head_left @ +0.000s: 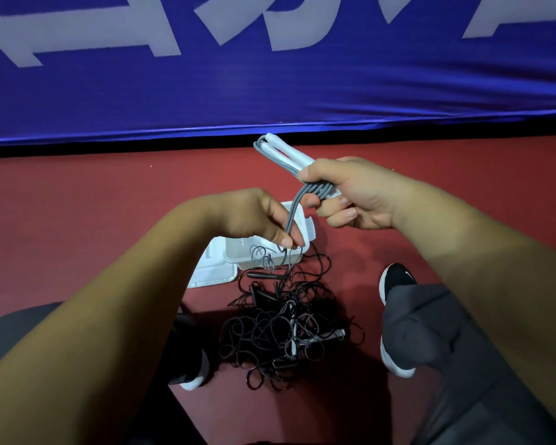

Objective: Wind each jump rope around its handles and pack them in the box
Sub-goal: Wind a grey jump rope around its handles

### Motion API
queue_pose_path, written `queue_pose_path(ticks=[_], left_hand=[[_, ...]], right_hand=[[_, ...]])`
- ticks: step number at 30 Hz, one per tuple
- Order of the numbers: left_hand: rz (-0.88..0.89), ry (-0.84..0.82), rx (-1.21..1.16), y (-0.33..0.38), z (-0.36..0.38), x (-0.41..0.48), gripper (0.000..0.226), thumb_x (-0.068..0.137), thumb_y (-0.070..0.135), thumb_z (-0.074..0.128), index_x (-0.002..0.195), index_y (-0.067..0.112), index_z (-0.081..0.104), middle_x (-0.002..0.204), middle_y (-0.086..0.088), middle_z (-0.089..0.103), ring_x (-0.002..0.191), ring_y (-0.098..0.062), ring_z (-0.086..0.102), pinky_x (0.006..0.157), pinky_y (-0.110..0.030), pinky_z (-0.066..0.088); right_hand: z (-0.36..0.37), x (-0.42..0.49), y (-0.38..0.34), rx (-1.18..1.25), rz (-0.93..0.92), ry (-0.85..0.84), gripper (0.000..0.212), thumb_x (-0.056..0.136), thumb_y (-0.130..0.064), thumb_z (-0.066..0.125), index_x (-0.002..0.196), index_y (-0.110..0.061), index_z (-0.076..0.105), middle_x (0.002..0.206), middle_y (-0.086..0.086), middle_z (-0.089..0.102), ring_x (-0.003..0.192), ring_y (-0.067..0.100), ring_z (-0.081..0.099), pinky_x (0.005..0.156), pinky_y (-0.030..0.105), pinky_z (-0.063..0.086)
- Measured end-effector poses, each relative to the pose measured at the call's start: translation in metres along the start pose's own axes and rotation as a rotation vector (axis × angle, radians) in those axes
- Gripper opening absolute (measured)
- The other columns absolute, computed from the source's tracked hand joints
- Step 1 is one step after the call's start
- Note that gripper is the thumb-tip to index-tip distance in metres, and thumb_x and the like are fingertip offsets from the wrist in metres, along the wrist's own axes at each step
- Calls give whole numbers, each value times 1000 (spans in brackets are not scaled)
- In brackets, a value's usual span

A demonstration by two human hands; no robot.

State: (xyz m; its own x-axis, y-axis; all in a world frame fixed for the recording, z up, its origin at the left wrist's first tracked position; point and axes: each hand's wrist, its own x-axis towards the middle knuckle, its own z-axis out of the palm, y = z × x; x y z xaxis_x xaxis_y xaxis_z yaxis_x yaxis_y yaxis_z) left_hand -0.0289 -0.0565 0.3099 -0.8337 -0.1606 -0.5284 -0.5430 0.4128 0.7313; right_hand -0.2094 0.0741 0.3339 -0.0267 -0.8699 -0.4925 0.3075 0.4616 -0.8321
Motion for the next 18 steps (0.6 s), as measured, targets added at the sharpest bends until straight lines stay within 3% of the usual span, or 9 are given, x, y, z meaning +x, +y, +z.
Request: queue_pose_path(ticks=[3, 6, 8, 10, 12, 15, 18], left_hand=[[-15, 22, 65, -2, -1, 4, 20, 85, 26, 86, 104, 30, 84, 101, 10, 81, 107, -13, 72, 104, -25, 49], [21, 267, 21, -6, -2, 9, 12, 79, 33, 91, 88, 29, 84, 86, 2, 79, 80, -20, 69, 82, -39, 56], [76, 433, -62, -12, -7, 12, 11, 81, 24, 90, 85, 21, 81, 79, -3, 77, 72, -14, 63, 70, -44, 55], [145, 536, -62, -9, -12, 7, 9, 81, 12, 83, 80, 18, 76, 73, 1, 72, 63, -11, 60, 63, -34, 51], [256, 536, -13, -3, -17, 1, 13, 79, 6, 74, 85, 17, 76, 84, -3, 74, 69, -17, 67, 66, -31, 52], [254, 526, -130, 7, -14, -2, 12, 86, -4, 77, 89, 8, 78, 83, -2, 76, 73, -10, 70, 69, -24, 55], [284, 569, -171, 15, -11, 1, 7, 87, -2, 80, 92, 1, 77, 90, -13, 78, 83, -22, 75, 82, -31, 61]], right_hand=[[0, -4, 1, 6, 40, -94, 14, 102, -21, 60, 103, -10, 51, 75, 7, 58, 43, 4, 25, 36, 18, 17], [-5, -7, 1, -16, 90, -214, 19, 96, -20, 62, 101, -5, 51, 76, 8, 59, 41, 3, 26, 37, 18, 16], [-9, -10, 1, -36, 139, -305, 21, 95, -18, 63, 106, -3, 53, 78, 8, 58, 41, 2, 27, 36, 17, 16], [-11, -13, 0, -85, 199, -355, 22, 92, -20, 61, 103, -3, 53, 76, 9, 58, 39, 1, 28, 33, 15, 18], [-11, -16, -1, -162, 264, -385, 22, 90, -20, 60, 101, -2, 56, 72, 9, 58, 37, 2, 27, 33, 13, 20], [-11, -17, 0, -249, 377, -477, 20, 96, -17, 58, 109, -8, 69, 73, 10, 56, 37, 3, 27, 34, 13, 22], [-9, -12, 6, -386, 435, -412, 17, 104, -13, 56, 117, -8, 65, 75, 9, 55, 38, 5, 27, 36, 14, 23]])
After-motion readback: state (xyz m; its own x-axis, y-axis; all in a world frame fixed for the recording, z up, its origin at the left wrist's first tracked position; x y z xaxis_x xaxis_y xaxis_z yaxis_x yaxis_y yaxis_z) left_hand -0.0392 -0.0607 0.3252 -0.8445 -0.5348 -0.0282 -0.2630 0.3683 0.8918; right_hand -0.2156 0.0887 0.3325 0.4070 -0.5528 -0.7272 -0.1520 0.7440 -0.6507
